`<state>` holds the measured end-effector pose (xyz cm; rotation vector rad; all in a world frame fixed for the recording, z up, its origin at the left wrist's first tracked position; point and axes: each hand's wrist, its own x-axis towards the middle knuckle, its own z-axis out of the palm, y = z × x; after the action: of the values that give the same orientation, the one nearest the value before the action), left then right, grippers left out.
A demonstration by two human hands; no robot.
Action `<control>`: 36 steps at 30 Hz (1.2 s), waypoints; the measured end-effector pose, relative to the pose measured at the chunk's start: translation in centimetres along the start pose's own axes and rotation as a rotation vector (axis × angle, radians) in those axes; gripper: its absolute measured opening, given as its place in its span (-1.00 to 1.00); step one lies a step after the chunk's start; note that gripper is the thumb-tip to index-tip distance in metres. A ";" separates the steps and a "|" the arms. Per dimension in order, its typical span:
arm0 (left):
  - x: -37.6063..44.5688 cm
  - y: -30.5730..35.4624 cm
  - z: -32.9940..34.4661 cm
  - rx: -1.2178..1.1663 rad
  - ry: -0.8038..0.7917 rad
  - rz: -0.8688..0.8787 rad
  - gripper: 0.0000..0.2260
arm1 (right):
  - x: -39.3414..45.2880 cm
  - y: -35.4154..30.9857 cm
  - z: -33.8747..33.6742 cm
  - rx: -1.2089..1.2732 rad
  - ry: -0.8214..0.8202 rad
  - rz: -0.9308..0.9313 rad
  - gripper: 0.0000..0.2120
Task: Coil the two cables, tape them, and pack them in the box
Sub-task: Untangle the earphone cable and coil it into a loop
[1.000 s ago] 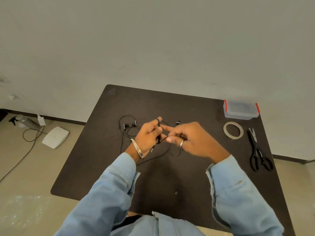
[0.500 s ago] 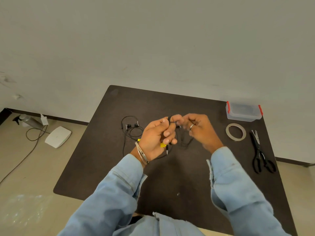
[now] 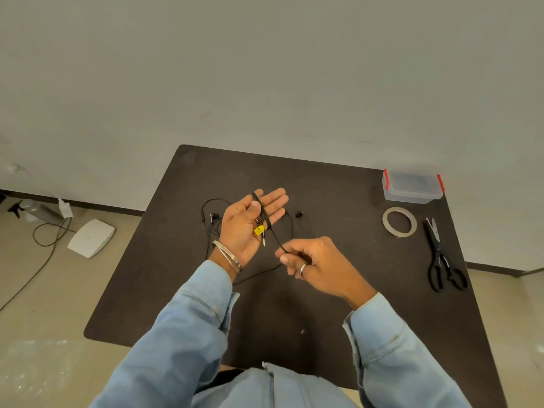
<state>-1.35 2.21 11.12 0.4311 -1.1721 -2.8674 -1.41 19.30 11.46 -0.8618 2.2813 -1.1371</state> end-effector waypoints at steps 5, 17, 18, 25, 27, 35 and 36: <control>-0.2 -0.8 0.1 0.283 -0.030 0.007 -0.80 | 0.6 -0.8 -1.4 -0.237 0.142 -0.211 -0.89; -1.5 -2.5 1.2 0.452 -0.526 -0.198 -0.64 | 3.6 0.4 -8.1 0.112 0.278 -0.113 -0.86; -1.5 -2.2 1.2 0.395 -0.539 -0.218 -0.65 | 3.6 0.7 -7.8 0.169 0.288 -0.110 -0.88; -1.2 -1.0 1.2 -0.131 -0.378 -0.143 -0.71 | 2.9 2.3 -2.3 0.508 0.296 0.026 -0.86; -0.9 -0.8 1.1 -0.169 -0.287 -0.093 -0.73 | 2.6 2.2 -0.5 0.554 0.250 0.064 -0.85; -0.1 -0.4 0.2 -0.144 -0.080 0.018 -0.69 | 1.0 0.9 1.5 0.301 0.076 0.070 -0.69; 0.0 -0.4 0.0 -0.105 -0.063 0.019 -0.69 | 0.8 0.7 1.4 0.239 0.060 0.077 -0.71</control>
<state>-1.33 2.56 10.85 0.3267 -1.0210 -2.9296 -1.35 18.30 10.06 -0.6499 2.1485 -1.3824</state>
